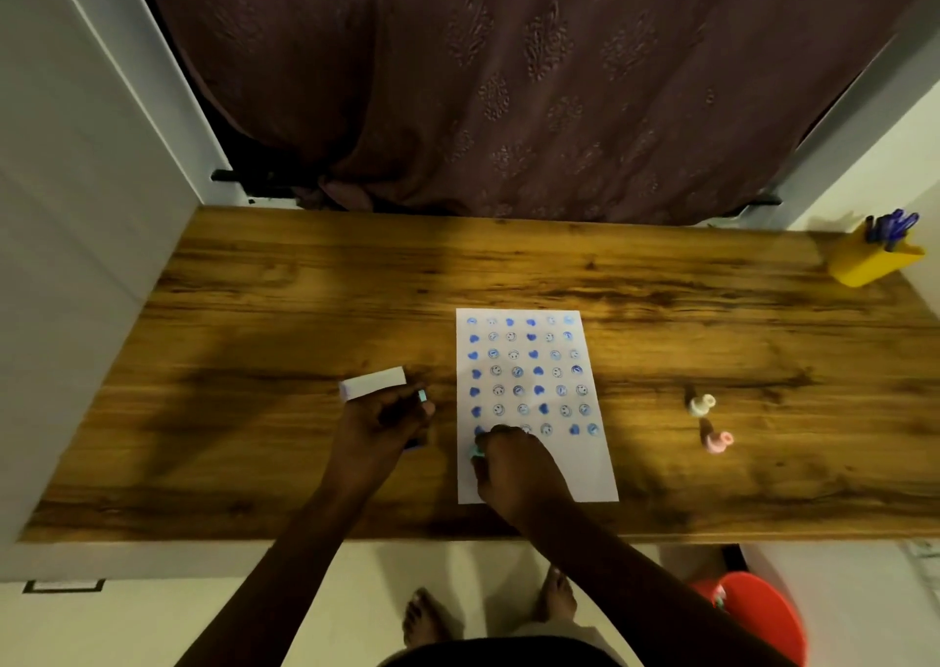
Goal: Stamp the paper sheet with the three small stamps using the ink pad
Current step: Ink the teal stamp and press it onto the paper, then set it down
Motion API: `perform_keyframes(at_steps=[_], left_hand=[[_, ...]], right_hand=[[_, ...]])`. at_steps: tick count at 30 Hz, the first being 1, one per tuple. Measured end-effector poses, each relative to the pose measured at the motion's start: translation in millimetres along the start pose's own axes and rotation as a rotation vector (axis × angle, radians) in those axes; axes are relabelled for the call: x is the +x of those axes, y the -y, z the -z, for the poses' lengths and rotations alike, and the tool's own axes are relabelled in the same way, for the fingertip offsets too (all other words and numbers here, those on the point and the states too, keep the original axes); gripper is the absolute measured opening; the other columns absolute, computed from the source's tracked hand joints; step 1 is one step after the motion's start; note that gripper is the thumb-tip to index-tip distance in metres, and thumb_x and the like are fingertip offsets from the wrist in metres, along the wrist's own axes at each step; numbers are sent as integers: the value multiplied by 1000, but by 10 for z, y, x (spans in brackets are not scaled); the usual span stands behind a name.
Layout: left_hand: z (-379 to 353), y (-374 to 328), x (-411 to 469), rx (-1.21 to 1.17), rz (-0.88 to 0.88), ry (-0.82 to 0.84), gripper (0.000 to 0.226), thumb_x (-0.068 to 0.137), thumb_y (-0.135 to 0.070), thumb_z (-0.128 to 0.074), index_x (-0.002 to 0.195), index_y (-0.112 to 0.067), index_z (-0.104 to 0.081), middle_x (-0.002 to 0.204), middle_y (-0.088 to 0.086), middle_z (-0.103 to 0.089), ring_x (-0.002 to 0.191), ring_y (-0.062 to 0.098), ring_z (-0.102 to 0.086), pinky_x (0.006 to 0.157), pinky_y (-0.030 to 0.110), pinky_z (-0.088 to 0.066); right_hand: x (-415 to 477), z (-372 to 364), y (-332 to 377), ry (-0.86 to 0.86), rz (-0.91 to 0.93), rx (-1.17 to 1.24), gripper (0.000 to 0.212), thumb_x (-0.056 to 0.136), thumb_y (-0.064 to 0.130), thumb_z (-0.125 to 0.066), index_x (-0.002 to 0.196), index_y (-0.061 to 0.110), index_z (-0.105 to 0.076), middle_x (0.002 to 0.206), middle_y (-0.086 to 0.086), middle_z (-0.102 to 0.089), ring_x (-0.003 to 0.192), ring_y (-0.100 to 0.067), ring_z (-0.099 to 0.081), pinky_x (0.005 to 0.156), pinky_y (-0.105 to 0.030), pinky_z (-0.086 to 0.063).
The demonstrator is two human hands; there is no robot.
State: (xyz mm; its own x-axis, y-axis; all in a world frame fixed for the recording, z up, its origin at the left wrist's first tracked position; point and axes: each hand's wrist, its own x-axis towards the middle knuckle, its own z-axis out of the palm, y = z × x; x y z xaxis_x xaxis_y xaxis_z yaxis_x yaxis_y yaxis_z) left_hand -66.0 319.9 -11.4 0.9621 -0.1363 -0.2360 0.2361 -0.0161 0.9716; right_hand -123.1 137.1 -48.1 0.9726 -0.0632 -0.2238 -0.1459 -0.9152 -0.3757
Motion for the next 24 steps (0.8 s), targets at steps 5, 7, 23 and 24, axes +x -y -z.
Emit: perform_keyframes(at_steps=[5,7,23,24], left_hand=[[-19,-46,-13,69,-27,29,34,84,-8,-80,103,-37,-75,99,2,-81,97,27,-77,80,47,-65],[-45,-61,-32,108,-50,61,37,85,-9,-80,101,-42,-77,101,3,-81,98,26,-76,84,51,-63],[-742,-198,-54,128,-160,363,65,81,-10,-79,142,-12,-56,135,2,-69,120,21,-69,92,38,-61],[-778,-210,-55,121,-154,366,65,81,-11,-80,142,-14,-56,135,3,-69,121,22,-68,95,43,-60]], right_hand=[[52,221,-38,41,-5,143,34,93,35,-68,122,17,-70,124,-2,-71,115,-21,-67,105,-30,-51],[77,360,-73,17,-14,269,27,90,32,-72,112,16,-75,116,0,-75,107,-17,-70,99,-28,-54],[-248,1040,-551,2,-105,1109,22,93,10,-71,114,7,-72,101,-6,-77,85,-16,-76,73,-25,-62],[-249,1054,-577,7,-106,1105,22,92,10,-71,114,7,-72,101,-5,-77,84,-15,-76,72,-24,-61]])
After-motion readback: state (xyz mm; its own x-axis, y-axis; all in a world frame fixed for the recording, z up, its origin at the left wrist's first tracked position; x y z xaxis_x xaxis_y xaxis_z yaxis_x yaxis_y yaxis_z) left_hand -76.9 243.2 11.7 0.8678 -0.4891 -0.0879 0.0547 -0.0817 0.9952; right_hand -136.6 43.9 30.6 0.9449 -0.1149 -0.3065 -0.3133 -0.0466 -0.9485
